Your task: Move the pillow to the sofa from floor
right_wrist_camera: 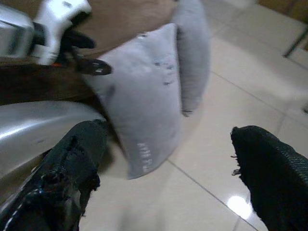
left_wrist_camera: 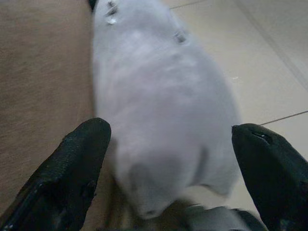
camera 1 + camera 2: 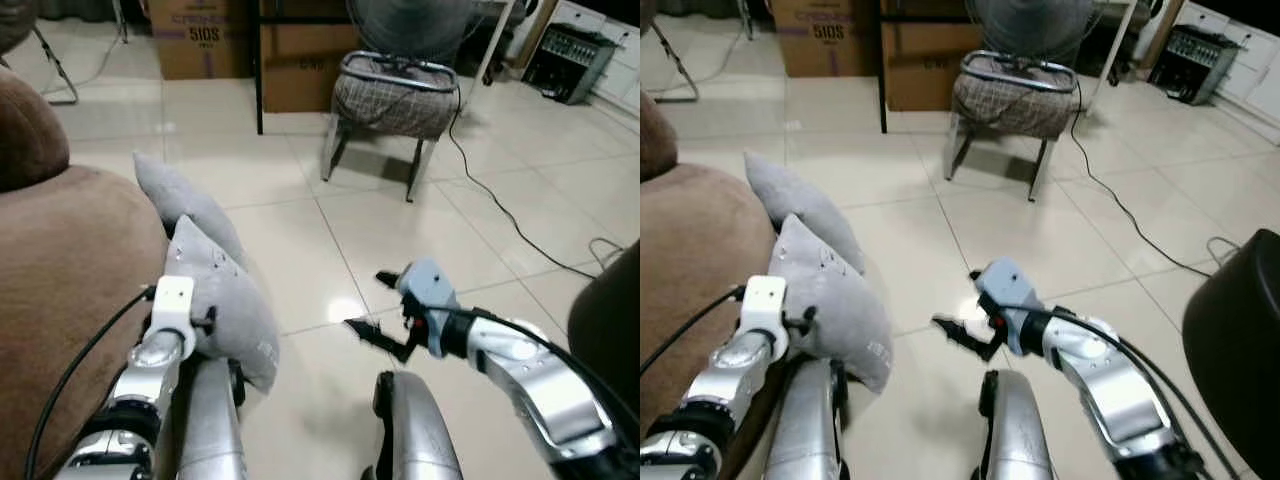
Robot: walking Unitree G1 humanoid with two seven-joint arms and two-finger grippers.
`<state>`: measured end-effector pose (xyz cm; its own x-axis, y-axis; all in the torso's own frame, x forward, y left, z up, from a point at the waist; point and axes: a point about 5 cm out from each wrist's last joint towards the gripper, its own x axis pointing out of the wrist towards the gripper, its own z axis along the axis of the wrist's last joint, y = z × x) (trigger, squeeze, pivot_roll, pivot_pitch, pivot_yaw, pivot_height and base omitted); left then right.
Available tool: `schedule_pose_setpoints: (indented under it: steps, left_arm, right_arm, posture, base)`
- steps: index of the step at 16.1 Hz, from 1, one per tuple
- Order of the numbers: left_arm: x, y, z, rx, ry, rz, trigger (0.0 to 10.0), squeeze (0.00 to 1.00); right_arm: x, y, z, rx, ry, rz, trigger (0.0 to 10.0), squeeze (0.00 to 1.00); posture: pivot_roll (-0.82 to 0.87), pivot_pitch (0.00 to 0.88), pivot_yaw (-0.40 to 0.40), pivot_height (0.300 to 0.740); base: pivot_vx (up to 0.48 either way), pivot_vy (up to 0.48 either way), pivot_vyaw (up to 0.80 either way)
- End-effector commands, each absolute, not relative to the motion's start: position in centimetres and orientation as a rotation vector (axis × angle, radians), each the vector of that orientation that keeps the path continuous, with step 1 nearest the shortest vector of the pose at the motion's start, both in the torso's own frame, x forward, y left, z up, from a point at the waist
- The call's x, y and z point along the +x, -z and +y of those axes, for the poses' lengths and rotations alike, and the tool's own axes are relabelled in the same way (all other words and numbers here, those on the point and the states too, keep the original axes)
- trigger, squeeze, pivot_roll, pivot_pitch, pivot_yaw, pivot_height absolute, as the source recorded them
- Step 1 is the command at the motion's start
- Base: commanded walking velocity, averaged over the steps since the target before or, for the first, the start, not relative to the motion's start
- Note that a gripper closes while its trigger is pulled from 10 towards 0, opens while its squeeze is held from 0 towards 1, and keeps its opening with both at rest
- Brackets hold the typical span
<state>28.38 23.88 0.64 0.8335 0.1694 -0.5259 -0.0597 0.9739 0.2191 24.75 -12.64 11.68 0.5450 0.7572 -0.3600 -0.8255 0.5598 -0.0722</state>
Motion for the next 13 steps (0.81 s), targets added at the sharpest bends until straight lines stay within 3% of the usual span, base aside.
schedule_pose_setpoints:
  steps: [1, 6, 13]
  left_arm:
    - [28.3, -0.5, 24.2, 0.234, -0.160, 0.565, 10.0, 0.00]
    - [27.7, -0.2, 26.0, 0.242, -0.250, 0.590, 10.0, 0.00]
    - [27.6, -0.2, 26.5, 0.106, -0.297, 0.550, 10.0, 0.00]
  right_arm:
    - [24.4, -12.2, -12.5, -0.243, -0.992, 0.303, 10.0, 0.00]
    - [23.0, -13.7, -12.2, -0.263, -1.076, 0.309, 10.0, 0.00]
    - [20.9, -14.2, -12.7, -0.241, -1.076, 0.352, 10.0, 0.00]
  posture:
    - [-0.10, 0.024, -0.093, 0.521]
    - [-0.16, 0.135, -0.101, 0.521]
    - [-0.20, 0.173, -0.133, 0.521]
  base:
    - [0.000, 0.000, 0.00]
    - [0.000, 0.000, 0.00]
    - [0.000, 0.000, 0.00]
